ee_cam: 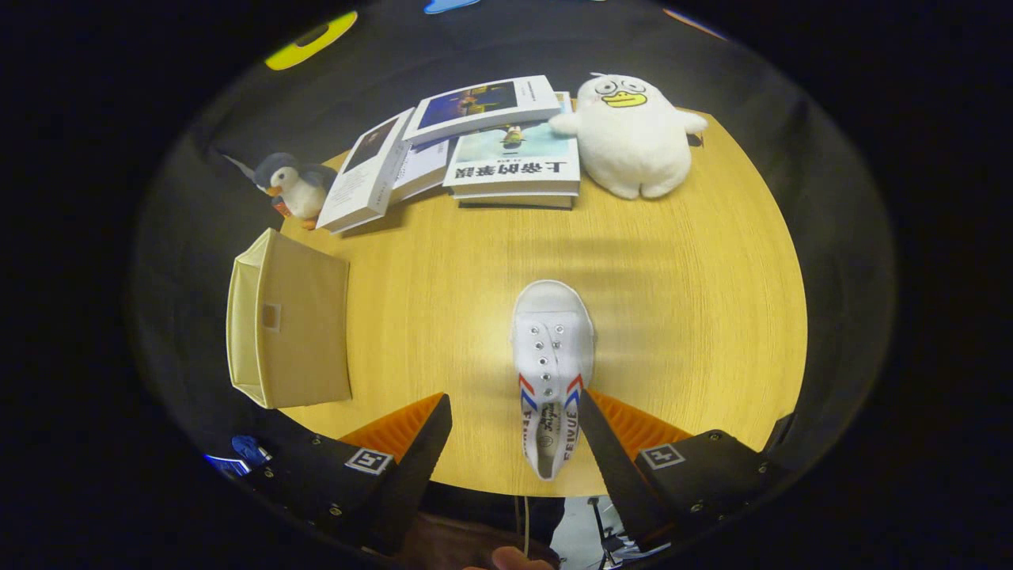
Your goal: Open the storage box then place both shoes into the box .Put the left shoe in first, then the right shoe, with the right side of both shoes facing outward in a uniform manner.
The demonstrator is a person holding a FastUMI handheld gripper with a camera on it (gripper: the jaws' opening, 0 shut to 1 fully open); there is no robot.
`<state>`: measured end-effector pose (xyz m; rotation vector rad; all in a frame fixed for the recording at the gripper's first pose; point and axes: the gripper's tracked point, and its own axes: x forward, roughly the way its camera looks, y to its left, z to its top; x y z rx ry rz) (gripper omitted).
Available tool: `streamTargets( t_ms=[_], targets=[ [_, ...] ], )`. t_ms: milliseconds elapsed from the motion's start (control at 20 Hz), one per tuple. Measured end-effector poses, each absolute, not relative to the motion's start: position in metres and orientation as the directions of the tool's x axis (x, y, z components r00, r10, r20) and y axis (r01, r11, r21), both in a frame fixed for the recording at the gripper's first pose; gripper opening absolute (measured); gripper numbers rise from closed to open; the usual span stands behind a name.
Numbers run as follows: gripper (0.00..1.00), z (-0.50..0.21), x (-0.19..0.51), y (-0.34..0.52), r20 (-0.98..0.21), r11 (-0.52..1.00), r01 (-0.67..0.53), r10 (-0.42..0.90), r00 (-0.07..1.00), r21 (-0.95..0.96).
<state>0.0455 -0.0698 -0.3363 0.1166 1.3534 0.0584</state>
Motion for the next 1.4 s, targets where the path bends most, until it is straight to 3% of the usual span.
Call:
streamTargets(
  t_ms=[350, 850, 950, 1050, 1200, 1250, 1300, 1400],
  targets=[
    [0.97, -0.376, 0.026, -0.102, -0.986, 0.995, 0.048, 0.079, 0.148, 0.086],
    [0.95, -0.442, 0.020, -0.126, -0.997, 0.999, -0.041, 0.023, 0.079, 0.020],
    [0.82, -0.452, 0.020, -0.126, -0.998, 0.999, -0.039, 0.019, 0.068, 0.017],
    [0.78, -0.455, 0.022, -0.116, -0.995, 0.997, -0.048, 0.070, 0.071, 0.067],
    [0.31, -0.461, 0.023, -0.116, -0.994, 0.996, -0.047, 0.073, 0.087, 0.069],
    [0.09, -0.462, 0.024, -0.117, -0.993, 0.998, -0.015, 0.069, 0.096, 0.068],
    [0.01, -0.460, 0.025, -0.116, -0.992, 0.996, -0.003, 0.088, 0.094, 0.088],
    [0.01, -0.453, 0.023, -0.110, -0.989, 0.992, 0.025, 0.121, 0.086, 0.123]
  ],
)
